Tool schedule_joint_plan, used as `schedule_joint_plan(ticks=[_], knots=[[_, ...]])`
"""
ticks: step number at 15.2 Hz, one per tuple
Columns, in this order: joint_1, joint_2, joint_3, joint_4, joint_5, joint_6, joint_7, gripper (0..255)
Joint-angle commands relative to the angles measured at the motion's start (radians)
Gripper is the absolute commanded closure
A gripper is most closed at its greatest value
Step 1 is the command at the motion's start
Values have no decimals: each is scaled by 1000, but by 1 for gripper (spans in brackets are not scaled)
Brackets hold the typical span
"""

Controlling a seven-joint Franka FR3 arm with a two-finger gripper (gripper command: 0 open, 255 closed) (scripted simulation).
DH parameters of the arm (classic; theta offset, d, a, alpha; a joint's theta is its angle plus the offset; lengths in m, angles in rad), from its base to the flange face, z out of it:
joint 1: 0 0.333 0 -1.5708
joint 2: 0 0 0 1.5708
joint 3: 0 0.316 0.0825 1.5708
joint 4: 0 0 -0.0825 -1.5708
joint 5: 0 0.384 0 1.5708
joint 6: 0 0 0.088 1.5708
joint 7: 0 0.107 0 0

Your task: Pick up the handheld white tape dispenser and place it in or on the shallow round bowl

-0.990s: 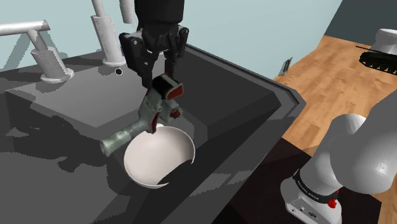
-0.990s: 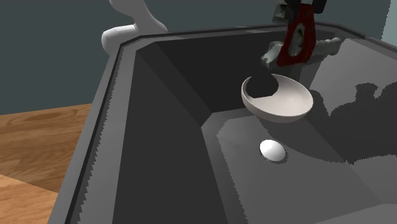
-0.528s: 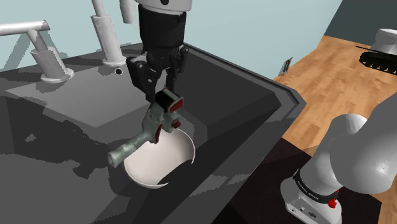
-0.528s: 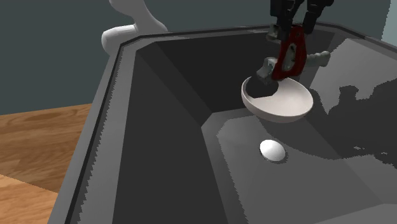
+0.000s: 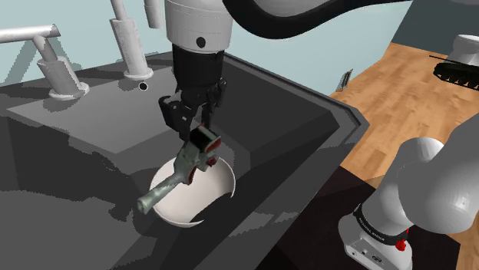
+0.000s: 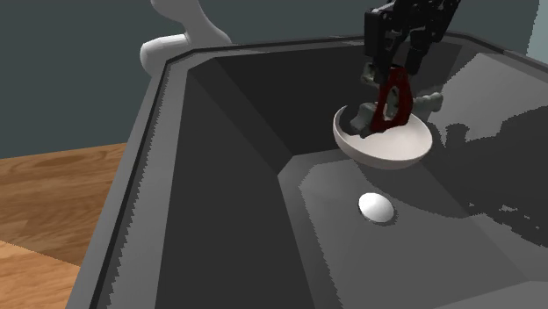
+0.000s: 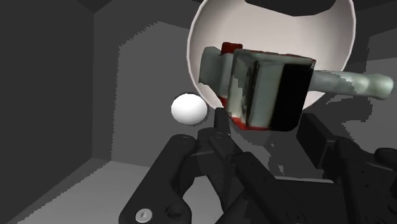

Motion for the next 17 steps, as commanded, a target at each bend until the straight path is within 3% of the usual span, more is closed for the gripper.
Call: schedule_joint_plan(ticks=[1,10,11,16,17], knots=[[0,-3,0,-30,2,28,-3,255],[1,-4,1,-59,3,56,-4,255],[1,-5,2,-60,4,56,-3,0],[1,-4,1,-59,3,56,-4,0],[0,-9,-1,-29,4,22,-4,0]])
